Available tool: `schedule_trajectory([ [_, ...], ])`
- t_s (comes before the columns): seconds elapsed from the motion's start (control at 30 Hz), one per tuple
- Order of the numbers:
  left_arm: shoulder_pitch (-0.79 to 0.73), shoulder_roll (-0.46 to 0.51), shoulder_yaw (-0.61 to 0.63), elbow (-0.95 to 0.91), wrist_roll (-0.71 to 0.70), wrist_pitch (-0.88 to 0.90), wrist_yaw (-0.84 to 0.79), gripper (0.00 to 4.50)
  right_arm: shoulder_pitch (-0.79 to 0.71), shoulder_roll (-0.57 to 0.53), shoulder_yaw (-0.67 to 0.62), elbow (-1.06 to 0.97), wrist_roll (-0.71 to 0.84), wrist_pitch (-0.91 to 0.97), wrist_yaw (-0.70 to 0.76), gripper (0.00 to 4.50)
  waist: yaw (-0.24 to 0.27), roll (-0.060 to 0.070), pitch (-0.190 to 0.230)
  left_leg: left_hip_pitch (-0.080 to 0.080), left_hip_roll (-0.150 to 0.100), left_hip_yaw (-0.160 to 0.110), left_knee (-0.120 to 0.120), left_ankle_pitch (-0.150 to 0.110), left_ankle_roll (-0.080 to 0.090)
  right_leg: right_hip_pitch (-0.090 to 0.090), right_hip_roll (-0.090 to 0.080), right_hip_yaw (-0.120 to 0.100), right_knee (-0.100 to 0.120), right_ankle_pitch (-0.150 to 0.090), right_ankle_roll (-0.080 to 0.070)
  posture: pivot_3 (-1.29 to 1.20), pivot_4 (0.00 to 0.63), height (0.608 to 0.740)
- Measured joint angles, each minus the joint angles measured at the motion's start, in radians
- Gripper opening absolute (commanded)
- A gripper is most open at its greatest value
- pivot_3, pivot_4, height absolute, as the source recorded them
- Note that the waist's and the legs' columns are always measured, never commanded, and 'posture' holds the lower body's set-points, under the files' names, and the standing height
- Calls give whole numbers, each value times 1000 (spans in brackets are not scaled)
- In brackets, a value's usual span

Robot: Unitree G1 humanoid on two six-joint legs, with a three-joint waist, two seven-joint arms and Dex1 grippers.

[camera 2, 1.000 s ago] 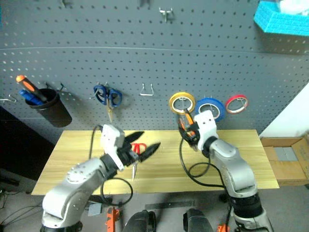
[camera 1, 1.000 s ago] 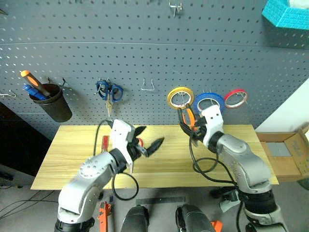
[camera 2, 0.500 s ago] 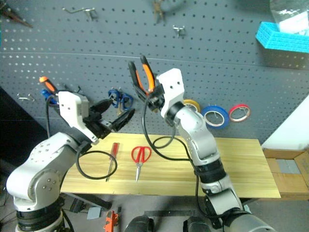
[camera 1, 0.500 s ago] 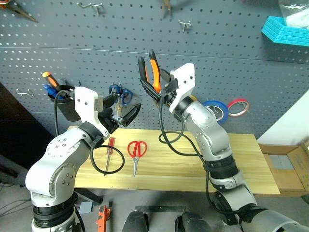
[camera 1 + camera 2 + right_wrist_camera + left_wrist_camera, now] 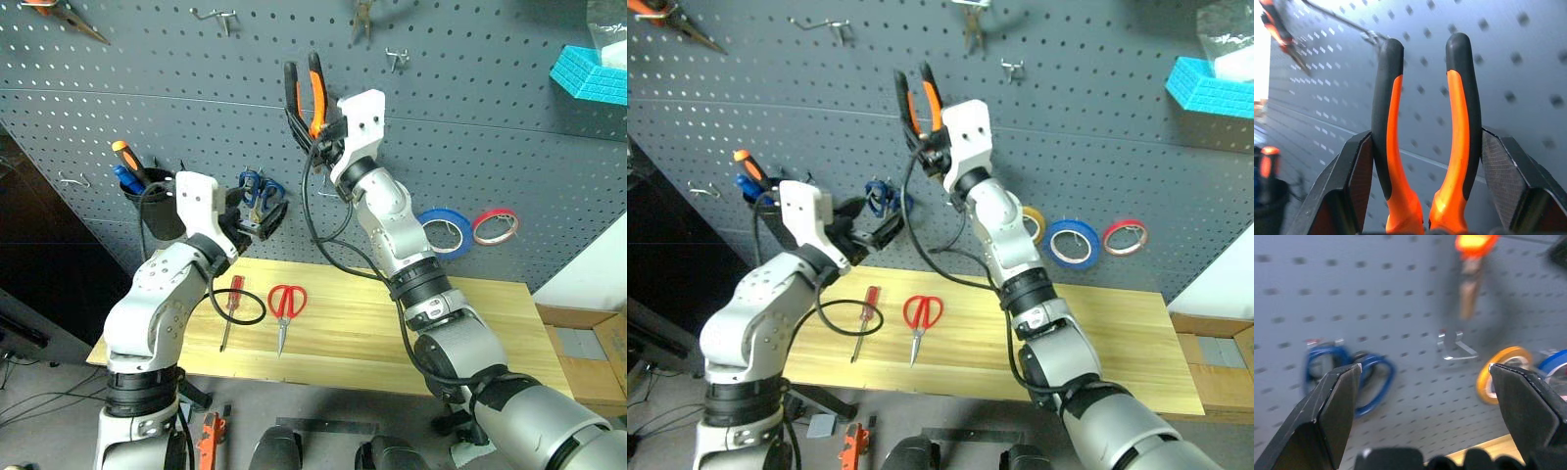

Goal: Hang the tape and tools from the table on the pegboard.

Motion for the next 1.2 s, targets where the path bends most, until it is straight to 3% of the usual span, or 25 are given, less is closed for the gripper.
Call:
schedule_trajectory([
  [0.33,-56,-19,-37,109,23,-41,-40,4500,2,-27,-15,214,-74,-233,-87,2727,3,0,-1,0,0,0,0,0,0,0,0,0,1,0,0,281,0,740],
  [1.2,-16,-11,-57,102,26,-32,-59,4500,-8,15,-50,324,-71,-298,-132,2727,13,0,-1,8,0,0,1,0,0,0,0,1,16,-4,-7,319,17,740],
])
